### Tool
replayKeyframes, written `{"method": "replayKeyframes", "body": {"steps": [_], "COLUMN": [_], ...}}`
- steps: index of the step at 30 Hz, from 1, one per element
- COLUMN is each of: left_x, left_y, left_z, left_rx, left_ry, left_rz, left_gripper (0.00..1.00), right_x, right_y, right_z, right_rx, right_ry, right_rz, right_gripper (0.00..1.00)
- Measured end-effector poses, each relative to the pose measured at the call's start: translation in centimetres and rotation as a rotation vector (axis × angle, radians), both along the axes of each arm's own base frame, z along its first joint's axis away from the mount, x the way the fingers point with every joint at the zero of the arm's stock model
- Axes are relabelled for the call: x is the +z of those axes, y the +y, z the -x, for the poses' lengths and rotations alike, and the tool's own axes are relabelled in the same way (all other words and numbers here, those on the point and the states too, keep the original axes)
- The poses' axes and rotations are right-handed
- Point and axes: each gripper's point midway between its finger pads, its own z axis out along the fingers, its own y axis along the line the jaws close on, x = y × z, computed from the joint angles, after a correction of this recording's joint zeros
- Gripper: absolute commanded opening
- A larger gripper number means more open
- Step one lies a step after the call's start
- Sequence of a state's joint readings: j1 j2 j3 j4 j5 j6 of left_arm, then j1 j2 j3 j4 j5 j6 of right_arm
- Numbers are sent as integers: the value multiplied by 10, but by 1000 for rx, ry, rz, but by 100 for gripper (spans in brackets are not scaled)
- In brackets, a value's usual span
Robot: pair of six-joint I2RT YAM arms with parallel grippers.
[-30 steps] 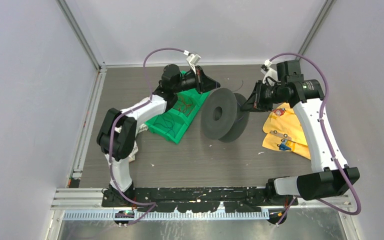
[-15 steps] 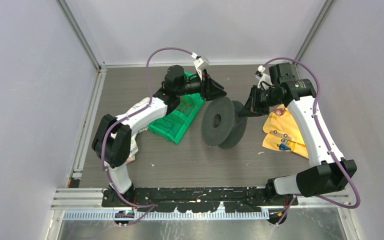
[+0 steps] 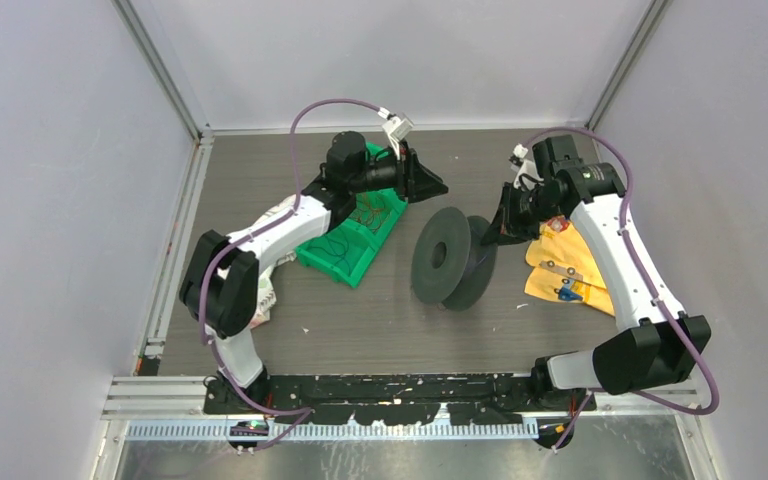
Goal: Wrap the cables
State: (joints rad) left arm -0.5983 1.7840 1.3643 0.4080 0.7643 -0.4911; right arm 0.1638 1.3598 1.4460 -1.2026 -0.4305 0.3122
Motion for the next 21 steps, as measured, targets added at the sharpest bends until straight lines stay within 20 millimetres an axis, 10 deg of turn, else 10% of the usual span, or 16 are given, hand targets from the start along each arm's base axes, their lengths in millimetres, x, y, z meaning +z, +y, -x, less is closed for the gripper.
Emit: {"method": "replayKeyframes", "body": {"steps": [12,21], "left_x": [-12,-133], "left_y": [62,104], "left_z": [20,45], "left_rx": [210,298], "left_ry": [134,417], "left_rz": [-185,-483], "left_gripper": [41,45], "right_x": [-8,0], "right_y": [-3,-1], "right_z": [11,12], "right_rx": [-17,-6], "right_ry": [20,-20], "right_rz": [16,-2], "right_gripper": [0,1]}}
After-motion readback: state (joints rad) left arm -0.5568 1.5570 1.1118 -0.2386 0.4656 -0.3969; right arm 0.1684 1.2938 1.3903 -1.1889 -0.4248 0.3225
